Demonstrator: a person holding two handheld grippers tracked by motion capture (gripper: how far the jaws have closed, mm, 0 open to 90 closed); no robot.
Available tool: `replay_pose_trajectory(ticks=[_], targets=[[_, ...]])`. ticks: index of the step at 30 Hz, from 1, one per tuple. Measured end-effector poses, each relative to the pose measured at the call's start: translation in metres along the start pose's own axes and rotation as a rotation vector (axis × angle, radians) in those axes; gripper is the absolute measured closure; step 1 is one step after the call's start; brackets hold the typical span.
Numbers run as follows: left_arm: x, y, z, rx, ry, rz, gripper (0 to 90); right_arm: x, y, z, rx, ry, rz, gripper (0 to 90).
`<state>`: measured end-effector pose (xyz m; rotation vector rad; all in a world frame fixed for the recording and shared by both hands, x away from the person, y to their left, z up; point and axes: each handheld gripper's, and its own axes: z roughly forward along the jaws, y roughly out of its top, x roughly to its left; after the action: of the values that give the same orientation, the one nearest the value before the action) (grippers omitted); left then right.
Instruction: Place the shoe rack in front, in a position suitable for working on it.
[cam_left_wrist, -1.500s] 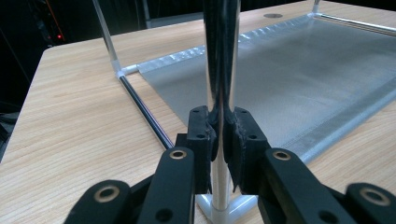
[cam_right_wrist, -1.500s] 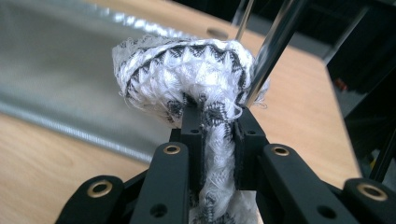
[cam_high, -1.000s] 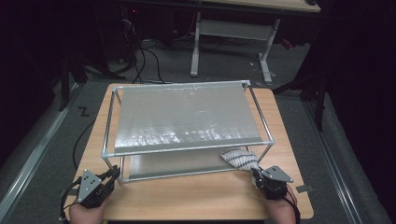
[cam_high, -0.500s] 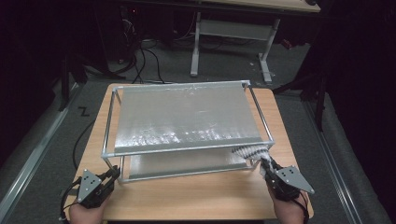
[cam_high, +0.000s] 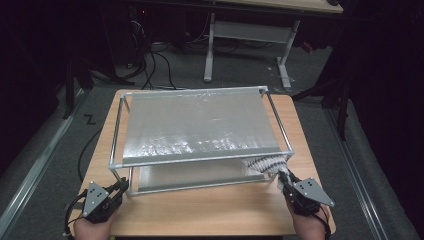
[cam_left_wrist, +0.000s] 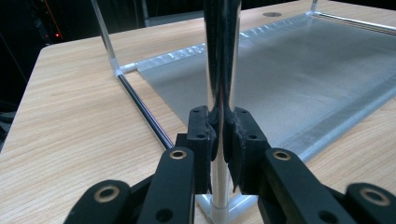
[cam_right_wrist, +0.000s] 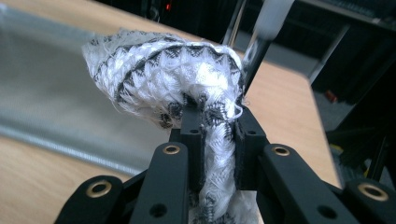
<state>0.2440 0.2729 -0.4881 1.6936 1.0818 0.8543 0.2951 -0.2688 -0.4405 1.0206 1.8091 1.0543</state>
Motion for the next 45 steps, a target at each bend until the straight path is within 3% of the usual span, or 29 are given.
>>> replay_pose_trajectory(ticks=[8,12,21,23,25,29,30,33,38,41,45], targets=[[0.0,0.0,0.0,0.001,-0.001,0.0,79.3,0.002,-0.027,0.028,0.165,0.066,0.008,78.2],[0.0,0.0,0.0,0.002,-0.001,0.0,79.4,0.0,-0.035,0.037,0.218,0.101,0.03,78.1],[0.001,0.0,0.001,0.001,-0.003,-0.007,79.4,-0.003,-0.038,0.034,0.239,0.111,0.044,78.2],[0.001,0.0,0.001,0.001,-0.003,-0.008,79.4,-0.009,-0.038,0.032,0.24,0.105,0.039,78.4],[0.001,0.0,0.001,0.0,-0.006,-0.009,79.5,-0.018,-0.039,0.03,0.246,0.101,0.065,78.6],[0.001,0.0,0.002,0.001,-0.006,-0.008,79.5,-0.029,-0.042,0.026,0.253,0.059,0.075,78.7],[0.001,0.0,0.002,-0.001,-0.006,-0.011,79.4,-0.037,-0.043,0.024,0.257,0.015,0.082,78.7],[0.002,0.0,0.002,0.002,-0.003,-0.017,79.5,-0.046,-0.046,0.023,0.268,-0.045,0.068,78.6],[0.004,-0.001,0.001,0.003,0.002,-0.029,79.5,-0.071,-0.051,0.019,0.264,-0.158,0.129,78.5],[0.005,-0.001,0.001,0.003,0.006,-0.033,79.6,-0.076,-0.05,0.014,0.239,-0.189,0.167,78.5],[0.006,-0.001,0.0,0.003,0.007,-0.038,79.7,-0.076,-0.042,0.011,0.193,-0.225,0.166,78.5]])
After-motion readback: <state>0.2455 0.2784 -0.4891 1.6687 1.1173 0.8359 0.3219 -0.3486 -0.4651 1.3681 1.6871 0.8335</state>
